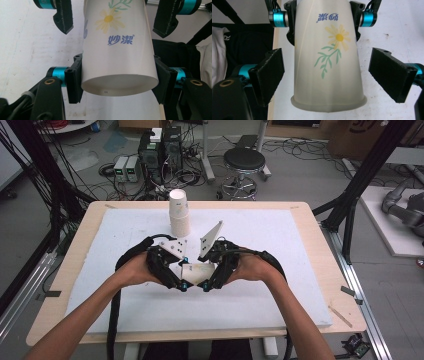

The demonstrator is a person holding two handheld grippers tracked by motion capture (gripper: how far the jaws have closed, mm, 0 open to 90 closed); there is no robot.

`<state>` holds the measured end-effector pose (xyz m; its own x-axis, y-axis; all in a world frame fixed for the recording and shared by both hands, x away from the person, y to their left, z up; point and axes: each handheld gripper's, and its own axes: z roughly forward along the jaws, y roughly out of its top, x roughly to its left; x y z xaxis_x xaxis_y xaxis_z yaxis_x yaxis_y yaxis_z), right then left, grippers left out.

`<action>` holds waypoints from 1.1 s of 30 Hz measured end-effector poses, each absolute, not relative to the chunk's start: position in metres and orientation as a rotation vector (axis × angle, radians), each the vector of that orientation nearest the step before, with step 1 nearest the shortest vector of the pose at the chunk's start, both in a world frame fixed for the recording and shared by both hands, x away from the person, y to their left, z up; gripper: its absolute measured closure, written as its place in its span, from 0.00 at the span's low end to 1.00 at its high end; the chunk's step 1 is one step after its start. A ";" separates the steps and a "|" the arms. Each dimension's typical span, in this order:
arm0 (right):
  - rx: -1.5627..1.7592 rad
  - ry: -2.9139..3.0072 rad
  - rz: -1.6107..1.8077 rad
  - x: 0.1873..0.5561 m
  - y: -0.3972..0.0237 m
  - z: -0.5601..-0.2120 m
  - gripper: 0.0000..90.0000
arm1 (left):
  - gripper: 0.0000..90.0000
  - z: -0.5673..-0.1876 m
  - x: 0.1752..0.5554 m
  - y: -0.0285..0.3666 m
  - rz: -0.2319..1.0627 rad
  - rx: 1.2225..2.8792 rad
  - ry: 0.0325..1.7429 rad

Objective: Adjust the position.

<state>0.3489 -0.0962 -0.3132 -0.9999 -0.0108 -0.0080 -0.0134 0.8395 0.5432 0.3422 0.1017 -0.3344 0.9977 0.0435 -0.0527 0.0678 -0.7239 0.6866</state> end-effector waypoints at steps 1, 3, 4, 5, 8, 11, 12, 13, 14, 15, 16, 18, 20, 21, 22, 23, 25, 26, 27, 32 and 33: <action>-0.020 3.008 0.888 0.349 -0.096 -0.313 0.15 | 0.41 -0.334 0.342 0.102 -0.042 2.381 0.077; -0.018 3.004 0.896 0.348 -0.097 -0.312 0.15 | 0.41 -0.336 0.342 0.102 -0.040 2.377 0.078; -0.015 2.998 0.902 0.348 -0.098 -0.311 0.15 | 0.41 -0.336 0.341 0.103 -0.046 2.374 0.084; -0.013 2.994 0.914 0.348 -0.099 -0.310 0.15 | 0.41 -0.336 0.341 0.103 -0.046 2.374 0.084; -0.014 2.972 0.977 0.348 -0.103 -0.306 0.15 | 0.41 -0.342 0.340 0.110 -0.045 2.320 0.113; 0.003 2.947 1.038 0.348 -0.108 -0.301 0.15 | 0.41 -0.344 0.340 0.115 -0.032 2.295 0.120; 0.008 2.935 1.064 0.348 -0.110 -0.300 0.15 | 0.41 -0.345 0.340 0.120 -0.035 2.269 0.126; 0.011 2.923 1.091 0.348 -0.112 -0.299 0.15 | 0.41 -0.346 0.339 0.123 -0.027 2.245 0.126; 0.022 2.919 1.107 0.347 -0.113 -0.298 0.15 | 0.41 -0.348 0.339 0.126 -0.036 2.222 0.136; 0.022 2.905 1.117 0.347 -0.115 -0.297 0.15 | 0.41 -0.348 0.339 0.126 -0.036 2.222 0.136; 0.025 2.896 1.126 0.347 -0.116 -0.296 0.15 | 0.41 -0.351 0.338 0.132 -0.031 2.183 0.156; 0.026 2.880 1.165 0.346 -0.120 -0.294 0.15 | 0.41 -0.355 0.339 0.138 -0.039 2.125 0.166; 0.039 2.854 1.258 0.346 -0.125 -0.294 0.15 | 0.41 -0.358 0.337 0.144 -0.028 2.078 0.178; 0.042 2.840 1.299 0.346 -0.128 -0.295 0.15 | 0.41 -0.358 0.337 0.144 -0.028 2.078 0.178; 0.051 2.826 1.318 0.346 -0.130 -0.296 0.15 | 0.41 -0.362 0.336 0.149 -0.031 2.017 0.186; 0.073 2.810 1.343 0.346 -0.133 -0.298 0.15 | 0.41 -0.362 0.336 0.149 -0.031 2.017 0.186; 0.091 2.783 1.408 0.345 -0.138 -0.302 0.15 | 0.41 -0.365 0.335 0.152 -0.026 1.961 0.192; 0.104 2.777 1.416 0.345 -0.140 -0.304 0.15 | 0.41 -0.369 0.335 0.156 -0.033 1.908 0.199; 0.108 2.761 1.429 0.344 -0.143 -0.307 0.15 | 0.41 -0.371 0.334 0.156 -0.032 1.890 0.196; 0.171 2.717 1.534 0.342 -0.152 -0.319 0.15 | 0.41 -0.381 0.332 0.159 -0.038 1.823 0.195; 0.171 2.717 1.534 0.342 -0.152 -0.319 0.15 | 0.41 -0.381 0.332 0.159 -0.038 1.823 0.195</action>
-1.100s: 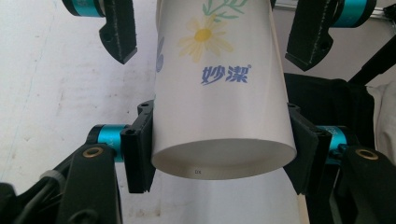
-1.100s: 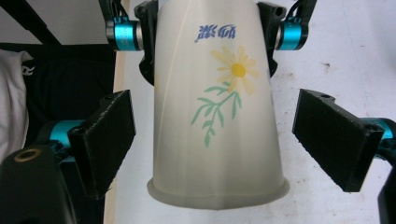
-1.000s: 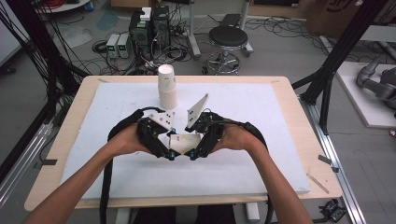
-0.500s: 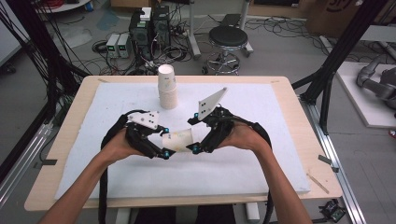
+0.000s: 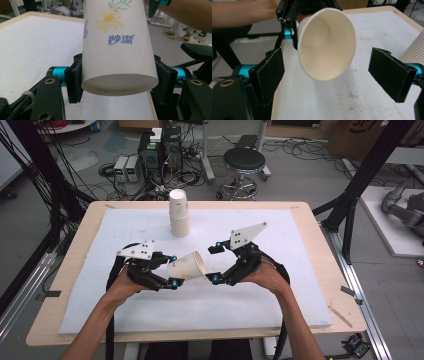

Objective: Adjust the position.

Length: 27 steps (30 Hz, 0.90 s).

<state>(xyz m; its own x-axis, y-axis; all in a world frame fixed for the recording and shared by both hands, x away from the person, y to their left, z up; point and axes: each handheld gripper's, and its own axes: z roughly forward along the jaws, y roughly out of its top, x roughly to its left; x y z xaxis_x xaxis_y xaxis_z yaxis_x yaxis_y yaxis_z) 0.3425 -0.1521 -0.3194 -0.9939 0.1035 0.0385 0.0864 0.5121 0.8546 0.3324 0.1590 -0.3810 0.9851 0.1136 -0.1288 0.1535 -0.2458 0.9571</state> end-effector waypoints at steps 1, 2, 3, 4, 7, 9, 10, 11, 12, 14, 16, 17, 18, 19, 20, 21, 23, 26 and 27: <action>0.176 2.694 1.570 0.342 -0.155 -0.324 0.15 | 0.41 -0.384 0.332 0.160 -0.039 1.783 0.196; 0.185 2.684 1.584 0.342 -0.155 -0.326 0.15 | 0.41 -0.384 0.332 0.160 -0.039 1.783 0.196; 0.187 2.668 1.604 0.341 -0.156 -0.327 0.15 | 0.41 -0.388 0.331 0.162 -0.037 1.744 0.199; 0.192 2.660 1.627 0.341 -0.157 -0.329 0.15 | 0.41 -0.388 0.331 0.162 -0.037 1.744 0.199; 0.200 2.633 1.672 0.339 -0.158 -0.333 0.15 | 0.41 -0.393 0.331 0.162 -0.044 1.704 0.214; 0.208 2.616 1.696 0.338 -0.159 -0.336 0.15 | 0.41 -0.393 0.330 0.161 -0.044 1.696 0.210; 0.208 2.616 1.696 0.338 -0.159 -0.336 0.15 | 0.41 -0.393 0.330 0.161 -0.044 1.696 0.210; 0.213 2.615 1.707 0.338 -0.159 -0.337 0.15 | 0.41 -0.393 0.330 0.160 -0.045 1.689 0.209; 0.216 2.607 1.716 0.337 -0.159 -0.340 0.15 | 0.41 -0.393 0.330 0.160 -0.044 1.688 0.204; 0.219 2.599 1.741 0.336 -0.158 -0.343 0.15 | 0.41 -0.393 0.329 0.159 -0.044 1.685 0.205; 0.223 2.591 1.755 0.336 -0.158 -0.345 0.15 | 0.41 -0.393 0.329 0.157 -0.043 1.678 0.203; 0.222 2.588 1.765 0.336 -0.157 -0.347 0.15 | 0.41 -0.392 0.329 0.157 -0.040 1.679 0.199; 0.222 2.588 1.765 0.336 -0.157 -0.347 0.15 | 0.41 -0.392 0.329 0.157 -0.040 1.679 0.199; 0.224 2.586 1.771 0.336 -0.157 -0.348 0.15 | 0.41 -0.392 0.329 0.156 -0.041 1.676 0.193; 0.230 2.591 1.779 0.336 -0.156 -0.349 0.15 | 0.41 -0.391 0.329 0.155 -0.046 1.670 0.193; 0.220 2.587 1.790 0.337 -0.154 -0.350 0.15 | 0.41 -0.391 0.328 0.154 -0.046 1.666 0.191; 0.206 2.568 1.820 0.337 -0.151 -0.351 0.16 | 0.41 -0.390 0.328 0.150 -0.048 1.672 0.180; 0.198 2.566 1.849 0.337 -0.148 -0.352 0.16 | 0.41 -0.389 0.328 0.148 -0.044 1.680 0.169; 0.198 2.566 1.862 0.337 -0.147 -0.353 0.16 | 0.41 -0.388 0.327 0.146 -0.051 1.675 0.166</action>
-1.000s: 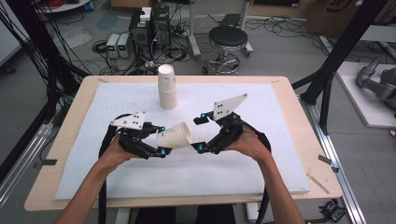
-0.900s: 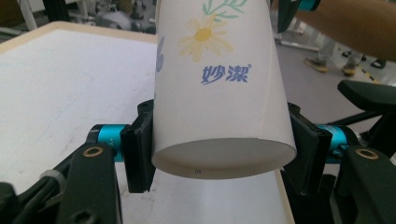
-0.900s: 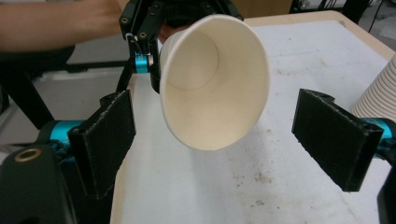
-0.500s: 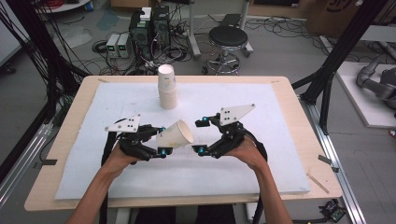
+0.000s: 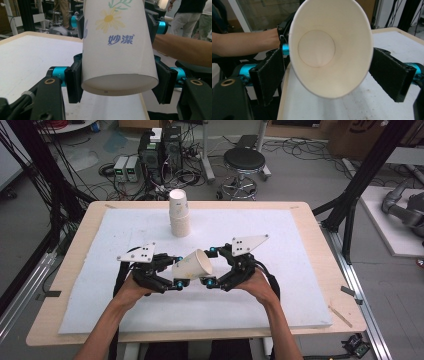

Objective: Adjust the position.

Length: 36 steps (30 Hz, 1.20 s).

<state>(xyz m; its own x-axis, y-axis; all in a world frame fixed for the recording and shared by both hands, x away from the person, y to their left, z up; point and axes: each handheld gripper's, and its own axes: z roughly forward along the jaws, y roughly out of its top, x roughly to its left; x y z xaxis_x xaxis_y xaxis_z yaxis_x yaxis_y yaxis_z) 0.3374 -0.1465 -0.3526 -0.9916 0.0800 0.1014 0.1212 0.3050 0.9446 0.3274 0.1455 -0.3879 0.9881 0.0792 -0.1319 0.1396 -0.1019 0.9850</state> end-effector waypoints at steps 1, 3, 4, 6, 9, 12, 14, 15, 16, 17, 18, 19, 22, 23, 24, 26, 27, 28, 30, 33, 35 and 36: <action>-0.193 -2.509 -1.821 0.337 -0.147 -0.353 0.16 | 0.41 -0.388 0.327 0.146 -0.051 1.675 0.166; -0.189 -2.505 -1.820 0.338 -0.145 -0.353 0.16 | 0.41 -0.387 0.327 0.143 -0.049 1.669 0.161; -0.184 -2.496 -1.820 0.337 -0.143 -0.354 0.16 | 0.41 -0.386 0.328 0.142 -0.047 1.669 0.154; -0.178 -2.486 -1.832 0.337 -0.142 -0.354 0.16 | 0.41 -0.386 0.328 0.140 -0.050 1.672 0.150; -0.165 -2.459 -1.850 0.338 -0.140 -0.355 0.17 | 0.41 -0.386 0.327 0.138 -0.054 1.671 0.148; -0.162 -2.449 -1.848 0.338 -0.137 -0.356 0.19 | 0.41 -0.386 0.327 0.137 -0.055 1.668 0.141; -0.151 -2.439 -1.860 0.338 -0.136 -0.357 0.22 | 0.41 -0.385 0.327 0.136 -0.056 1.668 0.137; -0.151 -2.439 -1.860 0.338 -0.136 -0.357 0.22 | 0.41 -0.385 0.327 0.136 -0.056 1.668 0.137; -0.150 -2.435 -1.872 0.338 -0.136 -0.357 0.23 | 0.41 -0.385 0.326 0.136 -0.057 1.672 0.135; -0.146 -2.430 -1.870 0.338 -0.136 -0.357 0.24 | 0.41 -0.385 0.326 0.136 -0.057 1.672 0.135; -0.140 -2.428 -1.871 0.338 -0.136 -0.357 0.26 | 0.41 -0.385 0.326 0.136 -0.059 1.675 0.131; -0.140 -2.428 -1.871 0.338 -0.136 -0.357 0.26 | 0.41 -0.385 0.326 0.136 -0.059 1.675 0.131; -0.132 -2.427 -1.880 0.338 -0.137 -0.356 0.30 | 0.41 -0.385 0.326 0.136 -0.061 1.676 0.124; -0.132 -2.427 -1.880 0.338 -0.137 -0.356 0.30 | 0.41 -0.385 0.326 0.136 -0.061 1.676 0.124; -0.136 -2.426 -1.881 0.338 -0.137 -0.356 0.31 | 0.41 -0.385 0.326 0.136 -0.061 1.673 0.123; -0.131 -2.424 -1.886 0.338 -0.137 -0.356 0.32 | 0.41 -0.385 0.326 0.136 -0.063 1.673 0.120; -0.131 -2.422 -1.886 0.338 -0.137 -0.356 0.33 | 0.41 -0.385 0.326 0.136 -0.063 1.673 0.120; -0.129 -2.419 -1.888 0.338 -0.137 -0.356 0.33 | 0.41 -0.385 0.326 0.137 -0.062 1.674 0.119; -0.128 -2.414 -1.890 0.338 -0.137 -0.356 0.33 | 0.41 -0.385 0.326 0.137 -0.065 1.668 0.118; -0.125 -2.410 -1.894 0.338 -0.136 -0.356 0.33 | 0.41 -0.385 0.326 0.137 -0.063 1.669 0.115; -0.121 -2.406 -1.899 0.339 -0.136 -0.356 0.34 | 0.41 -0.385 0.326 0.137 -0.066 1.668 0.117; -0.119 -2.405 -1.901 0.339 -0.136 -0.356 0.34 | 0.41 -0.385 0.326 0.137 -0.062 1.666 0.116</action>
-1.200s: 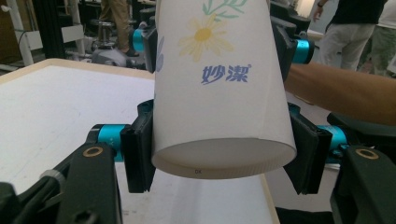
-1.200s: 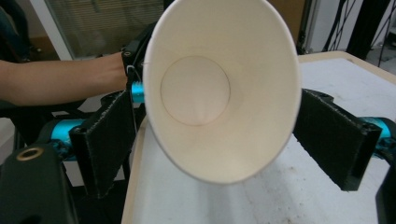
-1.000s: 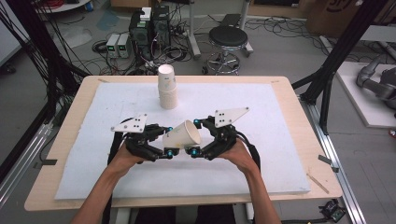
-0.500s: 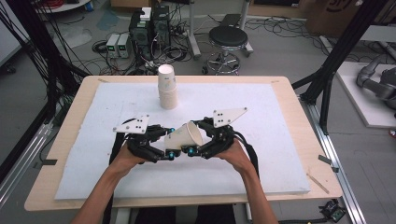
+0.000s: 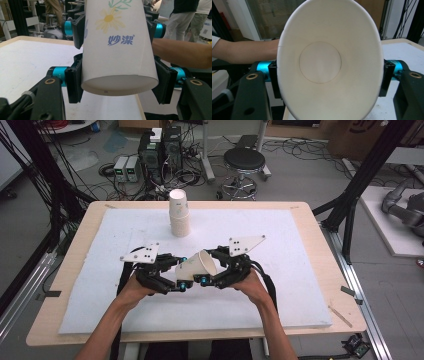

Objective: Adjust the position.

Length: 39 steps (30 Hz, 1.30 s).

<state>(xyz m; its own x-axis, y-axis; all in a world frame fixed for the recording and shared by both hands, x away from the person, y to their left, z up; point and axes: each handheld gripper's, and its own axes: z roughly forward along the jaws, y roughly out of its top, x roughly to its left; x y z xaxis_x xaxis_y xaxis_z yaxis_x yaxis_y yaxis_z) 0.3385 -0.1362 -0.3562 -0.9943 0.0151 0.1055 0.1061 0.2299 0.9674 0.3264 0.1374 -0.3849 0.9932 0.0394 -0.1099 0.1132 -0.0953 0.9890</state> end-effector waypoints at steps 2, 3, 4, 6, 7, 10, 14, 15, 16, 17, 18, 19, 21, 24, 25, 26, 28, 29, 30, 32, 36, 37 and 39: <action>-0.120 -2.403 -1.903 0.338 -0.136 -0.356 0.35 | 0.41 -0.385 0.326 0.138 -0.060 1.667 0.113; -0.120 -2.403 -1.903 0.338 -0.136 -0.356 0.35 | 0.41 -0.385 0.326 0.138 -0.060 1.667 0.113; -0.119 -2.403 -1.904 0.338 -0.136 -0.356 0.36 | 0.41 -0.385 0.326 0.137 -0.063 1.668 0.115; -0.123 -2.400 -1.901 0.338 -0.137 -0.356 0.37 | 0.41 -0.385 0.326 0.138 -0.064 1.670 0.115; -0.121 -2.399 -1.901 0.338 -0.137 -0.356 0.37 | 0.41 -0.385 0.326 0.138 -0.064 1.670 0.115; -0.109 -2.391 -1.911 0.338 -0.136 -0.356 0.38 | 0.41 -0.384 0.326 0.138 -0.063 1.667 0.112; -0.105 -2.383 -1.917 0.338 -0.136 -0.356 0.39 | 0.41 -0.383 0.326 0.139 -0.066 1.669 0.108; -0.106 -2.381 -1.915 0.338 -0.136 -0.356 0.39 | 0.41 -0.384 0.326 0.139 -0.068 1.668 0.109; -0.106 -2.382 -1.918 0.338 -0.136 -0.356 0.38 | 0.41 -0.384 0.326 0.139 -0.067 1.670 0.107; -0.106 -2.383 -1.917 0.338 -0.136 -0.356 0.38 | 0.41 -0.384 0.326 0.139 -0.067 1.670 0.107; -0.105 -2.382 -1.917 0.338 -0.135 -0.356 0.38 | 0.41 -0.384 0.326 0.139 -0.067 1.669 0.108; -0.106 -2.381 -1.920 0.338 -0.135 -0.356 0.38 | 0.41 -0.384 0.326 0.139 -0.067 1.669 0.108; -0.106 -2.380 -1.921 0.338 -0.135 -0.356 0.39 | 0.41 -0.383 0.326 0.139 -0.066 1.667 0.104; -0.103 -2.374 -1.927 0.338 -0.136 -0.356 0.41 | 0.37 -0.383 0.326 0.139 -0.057 1.666 0.132; -0.103 -2.374 -1.927 0.338 -0.136 -0.356 0.41 | 0.30 -0.383 0.326 0.139 -0.057 1.666 0.132; -0.104 -2.380 -1.928 0.338 -0.136 -0.356 0.41 | 0.25 -0.383 0.327 0.139 -0.057 1.676 0.160; -0.107 -2.385 -1.924 0.338 -0.136 -0.356 0.41 | 0.22 -0.383 0.327 0.139 -0.056 1.678 0.170; -0.107 -2.385 -1.924 0.338 -0.136 -0.356 0.41 | 0.18 -0.383 0.327 0.139 -0.056 1.678 0.170; -0.110 -2.391 -1.919 0.338 -0.136 -0.356 0.41 | 0.12 -0.383 0.327 0.138 -0.051 1.682 0.198; -0.112 -2.387 -1.923 0.338 -0.136 -0.356 0.41 | 0.06 -0.383 0.328 0.140 -0.036 1.691 0.203; -0.115 -2.388 -1.921 0.338 -0.137 -0.356 0.41 | 0.06 -0.383 0.327 0.142 -0.023 1.698 0.199; -0.115 -2.388 -1.921 0.338 -0.137 -0.356 0.41 | 0.06 -0.383 0.327 0.142 -0.023 1.698 0.199; -0.116 -2.391 -1.922 0.339 -0.138 -0.355 0.41 | 0.06 -0.382 0.325 0.143 -0.001 1.716 0.203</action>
